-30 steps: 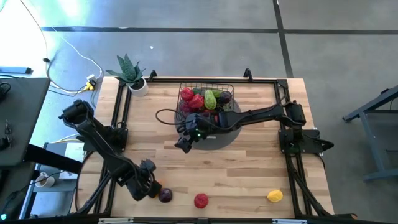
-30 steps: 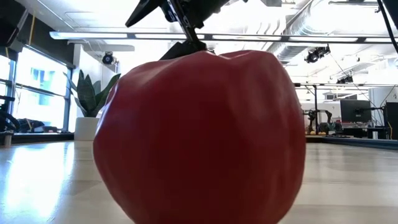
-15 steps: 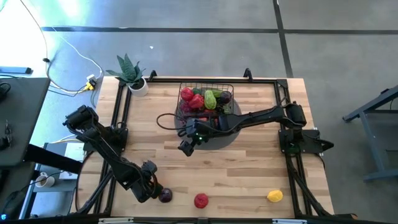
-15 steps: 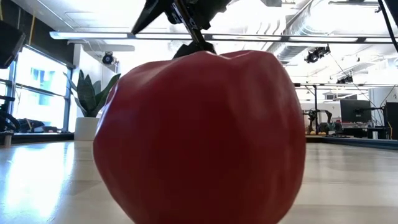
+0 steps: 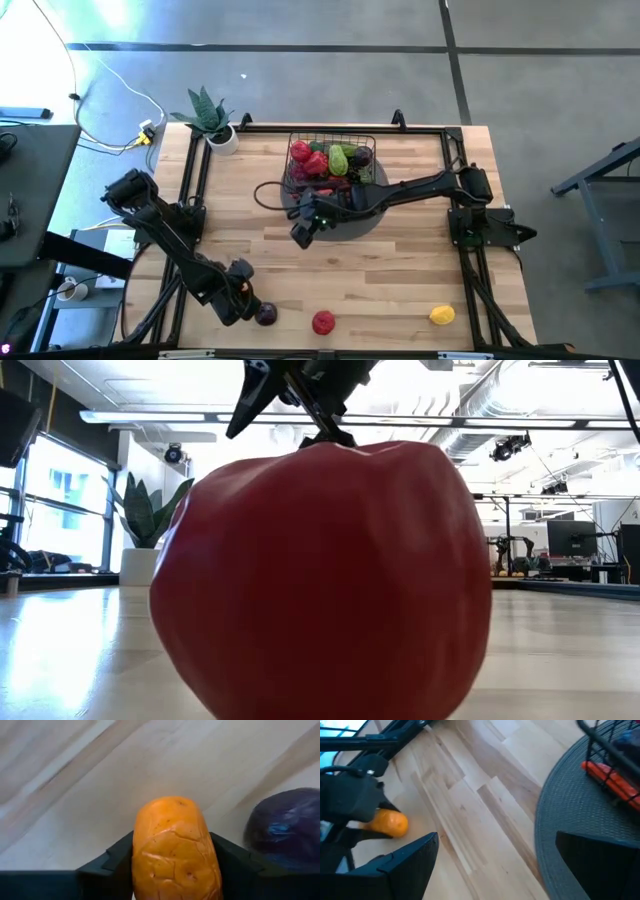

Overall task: Build produce basket
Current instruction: Put the brown potato into the wire basket

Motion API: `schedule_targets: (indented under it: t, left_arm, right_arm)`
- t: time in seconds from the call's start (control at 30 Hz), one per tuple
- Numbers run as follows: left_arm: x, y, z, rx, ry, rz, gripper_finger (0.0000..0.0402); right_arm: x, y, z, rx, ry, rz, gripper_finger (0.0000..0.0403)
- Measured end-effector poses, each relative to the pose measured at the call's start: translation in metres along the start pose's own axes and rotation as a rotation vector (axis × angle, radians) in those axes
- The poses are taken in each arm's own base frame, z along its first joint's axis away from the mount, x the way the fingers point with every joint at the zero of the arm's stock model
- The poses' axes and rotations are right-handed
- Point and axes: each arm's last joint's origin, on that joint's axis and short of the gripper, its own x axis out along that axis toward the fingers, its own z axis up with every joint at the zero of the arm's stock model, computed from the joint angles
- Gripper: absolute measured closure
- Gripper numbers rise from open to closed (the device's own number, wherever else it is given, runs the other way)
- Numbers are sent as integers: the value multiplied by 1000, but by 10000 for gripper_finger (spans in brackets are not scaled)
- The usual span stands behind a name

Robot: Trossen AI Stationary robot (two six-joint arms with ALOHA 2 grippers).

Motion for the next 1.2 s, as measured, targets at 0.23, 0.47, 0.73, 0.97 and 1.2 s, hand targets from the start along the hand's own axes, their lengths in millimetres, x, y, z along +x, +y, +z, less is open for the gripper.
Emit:
schedule_targets:
  t: [0.23, 0.47, 0.73, 0.97, 1.2]
  left_arm:
    - [-16, 0, 26, 20, -73, -45, 194]
    - [-39, 4, 67, 53, -178, -98, 198]
    - [-60, 15, 110, 78, -282, -127, 198]
    - [-80, 27, 140, 114, -414, -145, 199]
    - [-100, 40, 175, 140, -585, -174, 186]
  right_arm:
    - [-2, -13, 12, 9, -22, -32, 18]
    - [-30, -29, 35, -10, -130, -103, 18]
    - [-65, -52, 53, -9, -141, -155, 18]
    - [-82, -67, 60, -6, -137, -192, 18]
    - [-91, -83, 70, 13, -148, -224, 18]
